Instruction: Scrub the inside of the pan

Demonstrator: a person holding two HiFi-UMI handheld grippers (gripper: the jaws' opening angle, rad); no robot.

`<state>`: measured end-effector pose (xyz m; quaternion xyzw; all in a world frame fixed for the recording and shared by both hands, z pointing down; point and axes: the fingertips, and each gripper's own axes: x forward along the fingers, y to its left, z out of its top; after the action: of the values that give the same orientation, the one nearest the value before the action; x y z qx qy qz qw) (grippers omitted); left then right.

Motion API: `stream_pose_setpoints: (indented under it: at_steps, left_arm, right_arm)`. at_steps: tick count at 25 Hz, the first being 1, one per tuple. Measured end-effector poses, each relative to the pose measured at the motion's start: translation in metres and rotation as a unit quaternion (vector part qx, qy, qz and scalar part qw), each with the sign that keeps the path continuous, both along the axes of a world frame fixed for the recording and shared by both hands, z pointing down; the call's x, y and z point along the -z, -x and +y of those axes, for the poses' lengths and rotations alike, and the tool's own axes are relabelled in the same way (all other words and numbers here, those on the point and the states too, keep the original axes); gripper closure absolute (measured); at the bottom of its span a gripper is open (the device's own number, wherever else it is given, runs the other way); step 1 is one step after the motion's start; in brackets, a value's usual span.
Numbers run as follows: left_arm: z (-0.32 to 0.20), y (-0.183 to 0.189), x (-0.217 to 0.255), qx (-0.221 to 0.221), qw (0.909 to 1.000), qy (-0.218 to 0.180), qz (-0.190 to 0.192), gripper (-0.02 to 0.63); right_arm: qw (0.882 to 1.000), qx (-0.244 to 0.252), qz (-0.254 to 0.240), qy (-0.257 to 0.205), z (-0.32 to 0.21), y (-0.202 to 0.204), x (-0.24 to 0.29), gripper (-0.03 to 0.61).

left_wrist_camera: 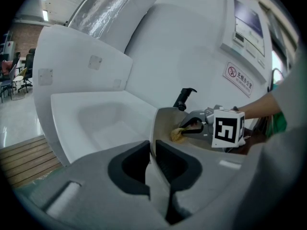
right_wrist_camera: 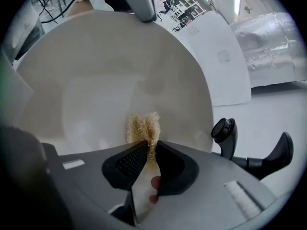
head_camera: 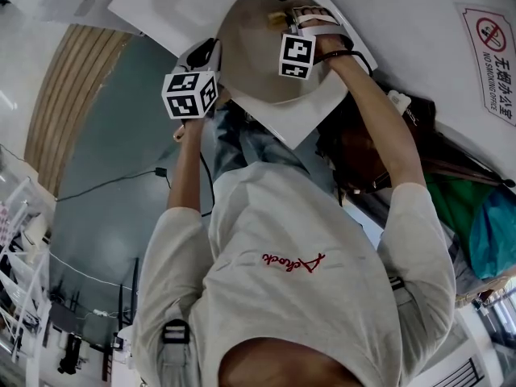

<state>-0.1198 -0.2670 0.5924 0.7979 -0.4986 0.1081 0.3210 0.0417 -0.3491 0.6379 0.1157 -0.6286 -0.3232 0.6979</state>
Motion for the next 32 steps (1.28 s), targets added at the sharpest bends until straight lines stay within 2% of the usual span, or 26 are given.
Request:
stream_pose_setpoints:
  at_steps: [5,18,32]
  left_arm:
    - [0.000,0.001,-0.002,0.001,1.0000,0.004,-0.001,0.574]
    - [-0.001,0.003,-0.006,0.011,0.9999,0.008,0.005,0.574]
    - [0.000,0.002,-0.003,0.022,0.9997,0.003,0.007,0.575]
  right_arm:
    - [1.000,0.004,0.008,-0.004,-0.004,0.002,-0.006,0.509]
    - [0.999,-0.003,0.023,0.027,0.027,-0.019,-0.022,0.509]
    - [0.995,0.000,0.049,0.087,0.077,-0.037,-0.033,0.509]
